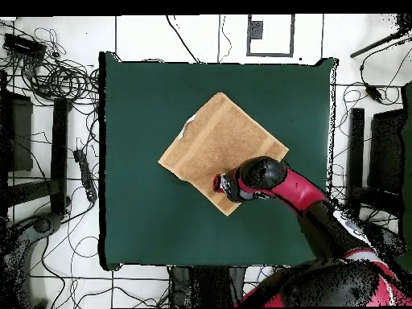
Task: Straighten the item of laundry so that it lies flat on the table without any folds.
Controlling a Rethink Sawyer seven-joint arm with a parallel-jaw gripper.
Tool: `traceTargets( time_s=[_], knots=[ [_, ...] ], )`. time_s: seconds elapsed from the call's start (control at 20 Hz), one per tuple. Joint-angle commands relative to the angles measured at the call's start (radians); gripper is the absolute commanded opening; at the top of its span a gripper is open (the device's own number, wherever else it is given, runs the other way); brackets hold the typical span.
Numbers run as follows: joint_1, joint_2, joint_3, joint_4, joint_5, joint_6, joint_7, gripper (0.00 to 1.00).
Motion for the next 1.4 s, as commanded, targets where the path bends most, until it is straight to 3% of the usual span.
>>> traceTargets(
  time_s=[0.05, 0.5, 0.55, 0.85, 1.15, 1.4],
  knots=[
    [0.035, 0.128, 0.031, -0.009, -0.099, -0.167, -0.006, 0.0],
    [0.043, 0.094, 0.013, 0.033, -0.13, -0.09, -0.033, 0.0],
    [0.044, 0.088, 0.008, 0.039, -0.131, -0.078, -0.031, 1.0],
    [0.038, 0.065, -0.017, 0.106, -0.16, -0.104, -0.02, 1.0],
    [-0.02, 0.02, -0.022, 0.232, -0.208, -0.193, -0.017, 1.0],
    [-0.02, -0.009, -0.029, 0.262, -0.265, -0.207, -0.02, 1.0]
  ],
)
